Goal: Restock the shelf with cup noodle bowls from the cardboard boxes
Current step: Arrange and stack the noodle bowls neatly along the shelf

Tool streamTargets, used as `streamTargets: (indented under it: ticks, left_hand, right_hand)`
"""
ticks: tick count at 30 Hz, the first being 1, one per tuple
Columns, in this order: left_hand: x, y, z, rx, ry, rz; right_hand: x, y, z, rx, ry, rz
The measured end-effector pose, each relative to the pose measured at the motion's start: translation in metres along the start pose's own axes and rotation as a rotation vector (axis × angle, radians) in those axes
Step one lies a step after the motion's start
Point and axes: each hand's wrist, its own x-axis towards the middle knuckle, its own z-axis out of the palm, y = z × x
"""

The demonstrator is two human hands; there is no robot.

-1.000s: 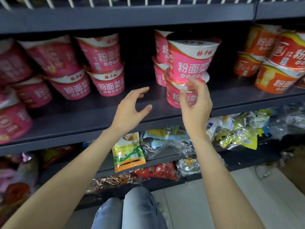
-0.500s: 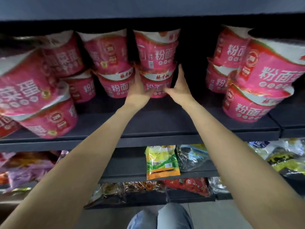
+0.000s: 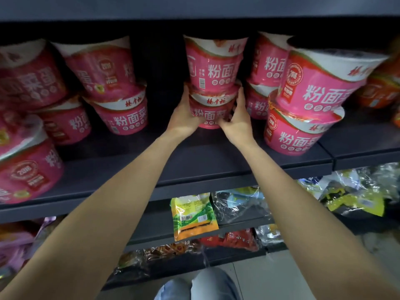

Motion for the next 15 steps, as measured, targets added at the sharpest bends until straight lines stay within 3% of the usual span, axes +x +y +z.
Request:
streamTargets:
  ticks: [15]
  left_hand:
    - [0.023, -0.011, 0.002, 0.159, -0.062, 0.018]
  right_hand:
    - [0.022, -0.001, -0.009, -0.067, -0.088, -0.026]
